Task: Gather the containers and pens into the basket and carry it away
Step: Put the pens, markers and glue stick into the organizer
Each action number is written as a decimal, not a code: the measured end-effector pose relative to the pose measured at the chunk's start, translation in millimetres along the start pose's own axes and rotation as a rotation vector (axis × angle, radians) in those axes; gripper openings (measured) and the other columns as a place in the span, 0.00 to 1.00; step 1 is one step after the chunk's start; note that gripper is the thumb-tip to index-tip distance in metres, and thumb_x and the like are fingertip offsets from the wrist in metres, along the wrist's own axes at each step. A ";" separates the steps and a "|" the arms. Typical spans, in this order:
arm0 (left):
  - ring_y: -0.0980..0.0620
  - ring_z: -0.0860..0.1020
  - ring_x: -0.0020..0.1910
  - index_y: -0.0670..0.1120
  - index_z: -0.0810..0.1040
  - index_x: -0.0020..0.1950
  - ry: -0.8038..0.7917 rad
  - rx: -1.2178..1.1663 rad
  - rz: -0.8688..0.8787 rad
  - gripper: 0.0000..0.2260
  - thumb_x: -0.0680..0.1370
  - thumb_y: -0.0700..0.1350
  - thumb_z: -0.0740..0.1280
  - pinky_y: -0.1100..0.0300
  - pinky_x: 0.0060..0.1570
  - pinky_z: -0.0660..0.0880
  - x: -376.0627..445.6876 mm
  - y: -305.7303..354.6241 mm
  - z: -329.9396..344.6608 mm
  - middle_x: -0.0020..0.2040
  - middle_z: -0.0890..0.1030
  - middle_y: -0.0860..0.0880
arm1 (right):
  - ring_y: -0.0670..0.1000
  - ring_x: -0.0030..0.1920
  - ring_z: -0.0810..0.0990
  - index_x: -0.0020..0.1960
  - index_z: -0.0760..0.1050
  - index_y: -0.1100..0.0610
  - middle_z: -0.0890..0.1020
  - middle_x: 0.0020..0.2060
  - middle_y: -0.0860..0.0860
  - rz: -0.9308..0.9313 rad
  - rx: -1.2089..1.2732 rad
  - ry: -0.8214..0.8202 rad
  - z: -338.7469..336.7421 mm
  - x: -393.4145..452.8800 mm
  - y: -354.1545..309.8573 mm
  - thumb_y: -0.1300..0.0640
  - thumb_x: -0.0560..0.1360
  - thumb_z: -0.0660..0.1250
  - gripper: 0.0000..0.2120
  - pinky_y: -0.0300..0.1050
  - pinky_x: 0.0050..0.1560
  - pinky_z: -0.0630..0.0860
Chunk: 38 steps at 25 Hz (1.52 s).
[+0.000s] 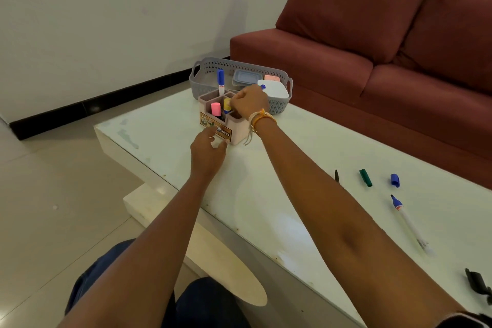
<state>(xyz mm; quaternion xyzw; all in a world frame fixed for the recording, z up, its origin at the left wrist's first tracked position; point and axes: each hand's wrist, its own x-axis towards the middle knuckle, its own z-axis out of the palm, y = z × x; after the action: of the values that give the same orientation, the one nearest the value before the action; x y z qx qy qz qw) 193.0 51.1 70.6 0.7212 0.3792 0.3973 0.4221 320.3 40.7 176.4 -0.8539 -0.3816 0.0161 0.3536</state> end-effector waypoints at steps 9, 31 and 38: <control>0.51 0.74 0.63 0.51 0.73 0.65 -0.426 0.517 0.498 0.18 0.76 0.54 0.65 0.51 0.66 0.65 -85.5 23.3 24.1 0.66 0.74 0.52 | 0.45 0.30 0.78 0.45 0.82 0.64 0.84 0.38 0.53 0.346 -0.020 -0.327 -97.3 -86.5 100.2 0.60 0.71 0.71 0.08 0.36 0.30 0.75; 0.45 0.76 0.58 0.39 0.79 0.55 -0.380 0.386 0.334 0.09 0.76 0.38 0.65 0.55 0.60 0.71 -42.1 15.7 -4.3 0.56 0.79 0.42 | 0.49 0.40 0.82 0.51 0.78 0.60 0.82 0.46 0.56 0.088 0.354 -0.319 -78.9 -72.3 27.3 0.64 0.70 0.73 0.11 0.41 0.36 0.82; 0.47 0.75 0.60 0.42 0.78 0.60 -0.160 0.459 0.178 0.13 0.77 0.44 0.64 0.57 0.60 0.71 -1.2 4.3 1.2 0.61 0.78 0.45 | 0.47 0.33 0.77 0.56 0.82 0.60 0.81 0.43 0.54 -0.102 -0.038 -0.383 -61.1 4.3 -21.6 0.64 0.74 0.68 0.11 0.37 0.37 0.77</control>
<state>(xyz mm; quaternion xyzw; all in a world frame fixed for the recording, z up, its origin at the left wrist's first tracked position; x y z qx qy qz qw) 194.5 48.0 73.8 0.8577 0.3602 0.2781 0.2393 327.8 17.3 236.6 -0.8212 -0.4850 0.1531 0.2588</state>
